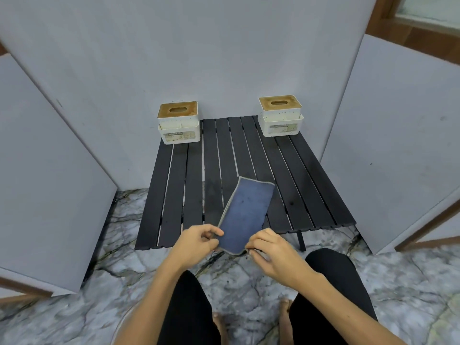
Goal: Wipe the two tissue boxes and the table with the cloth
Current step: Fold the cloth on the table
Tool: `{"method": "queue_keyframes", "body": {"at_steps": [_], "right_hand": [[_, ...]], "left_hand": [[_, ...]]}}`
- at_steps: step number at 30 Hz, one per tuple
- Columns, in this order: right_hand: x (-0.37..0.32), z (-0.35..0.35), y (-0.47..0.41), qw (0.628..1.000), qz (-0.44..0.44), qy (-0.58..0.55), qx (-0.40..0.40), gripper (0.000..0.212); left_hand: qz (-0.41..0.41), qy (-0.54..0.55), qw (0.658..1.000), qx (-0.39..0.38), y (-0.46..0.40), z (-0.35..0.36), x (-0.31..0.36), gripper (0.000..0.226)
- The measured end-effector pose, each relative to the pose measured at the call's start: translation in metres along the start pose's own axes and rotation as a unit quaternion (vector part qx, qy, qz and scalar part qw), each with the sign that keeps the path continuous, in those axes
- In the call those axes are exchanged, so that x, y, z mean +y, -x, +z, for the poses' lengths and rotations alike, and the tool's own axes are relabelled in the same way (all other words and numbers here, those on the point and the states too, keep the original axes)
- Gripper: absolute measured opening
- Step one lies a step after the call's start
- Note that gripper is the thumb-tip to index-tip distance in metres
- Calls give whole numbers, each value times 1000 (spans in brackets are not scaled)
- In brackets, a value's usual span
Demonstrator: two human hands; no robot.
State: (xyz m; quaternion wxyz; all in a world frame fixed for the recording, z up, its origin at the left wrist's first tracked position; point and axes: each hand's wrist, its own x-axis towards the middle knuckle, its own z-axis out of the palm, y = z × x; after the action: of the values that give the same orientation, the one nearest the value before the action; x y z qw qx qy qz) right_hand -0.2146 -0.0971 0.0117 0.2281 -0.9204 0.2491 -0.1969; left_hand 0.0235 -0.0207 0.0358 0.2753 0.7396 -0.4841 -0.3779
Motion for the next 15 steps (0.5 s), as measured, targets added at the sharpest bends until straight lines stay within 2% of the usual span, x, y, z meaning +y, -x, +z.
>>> {"method": "queue_keyframes", "body": {"at_steps": [4, 7, 11, 13, 15], "right_hand": [[0, -14, 25, 999, 23, -29, -18, 21], [2, -22, 39, 996, 44, -68, -25, 19], [1, -32, 49, 989, 89, -121, -2, 16], [2, -37, 51, 980, 123, -154, 4, 14], [3, -42, 49, 969, 154, -190, 17, 12]], "left_hand": [[19, -13, 999, -44, 24, 15, 0, 42], [53, -67, 995, -44, 37, 27, 3, 48], [110, -75, 991, 27, 44, 38, 8, 36], [116, -51, 991, 41, 43, 38, 10, 23], [121, -39, 991, 40, 39, 35, 14, 20]]}}
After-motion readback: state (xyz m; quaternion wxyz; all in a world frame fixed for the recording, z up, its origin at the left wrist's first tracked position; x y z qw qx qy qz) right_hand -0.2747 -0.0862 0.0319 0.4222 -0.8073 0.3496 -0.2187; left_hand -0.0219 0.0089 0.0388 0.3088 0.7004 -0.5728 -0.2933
